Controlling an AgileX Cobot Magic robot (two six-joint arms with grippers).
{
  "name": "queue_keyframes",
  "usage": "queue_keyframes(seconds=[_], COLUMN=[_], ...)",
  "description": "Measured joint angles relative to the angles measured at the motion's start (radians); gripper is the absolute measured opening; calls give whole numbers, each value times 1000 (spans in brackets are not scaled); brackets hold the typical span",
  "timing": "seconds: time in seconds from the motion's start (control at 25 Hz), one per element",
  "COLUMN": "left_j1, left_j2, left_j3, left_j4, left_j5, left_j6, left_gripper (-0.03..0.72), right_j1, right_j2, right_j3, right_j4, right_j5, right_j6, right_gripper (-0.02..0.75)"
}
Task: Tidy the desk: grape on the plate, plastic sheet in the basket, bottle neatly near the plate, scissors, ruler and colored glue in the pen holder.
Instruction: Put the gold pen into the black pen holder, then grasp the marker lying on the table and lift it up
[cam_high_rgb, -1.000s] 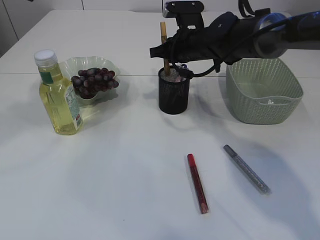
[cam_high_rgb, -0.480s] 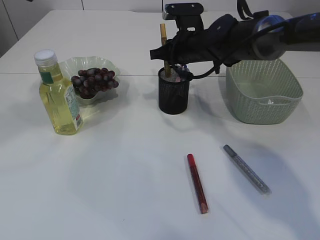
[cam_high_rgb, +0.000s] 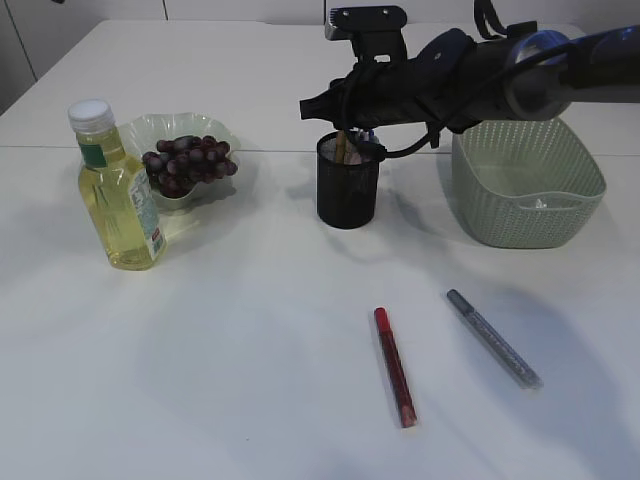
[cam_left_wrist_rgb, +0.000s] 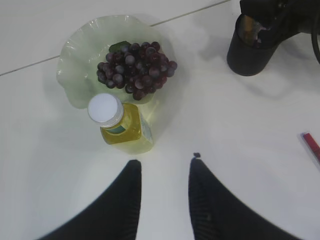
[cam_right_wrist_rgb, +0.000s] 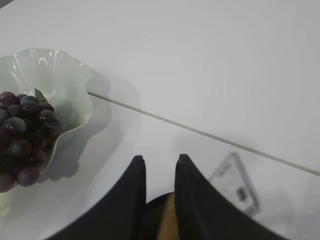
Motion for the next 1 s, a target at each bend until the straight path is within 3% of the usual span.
queue_keyframes(seconds=[0.64, 0.92, 1.0], left_j1=[0, 0, 0], left_j2=[0, 0, 0], left_j3=[0, 0, 0], left_j4=[28, 32, 34], left_j5=[1, 1, 2], left_j6=[0, 0, 0], left_gripper=[239, 239, 239], right_j1=[0, 0, 0], right_j2=[-62, -177, -198], right_j3=[0, 0, 0], right_j4=[0, -11, -20], right_j5=[112, 233, 296], right_j6=[0, 0, 0], right_gripper=[217, 480, 513])
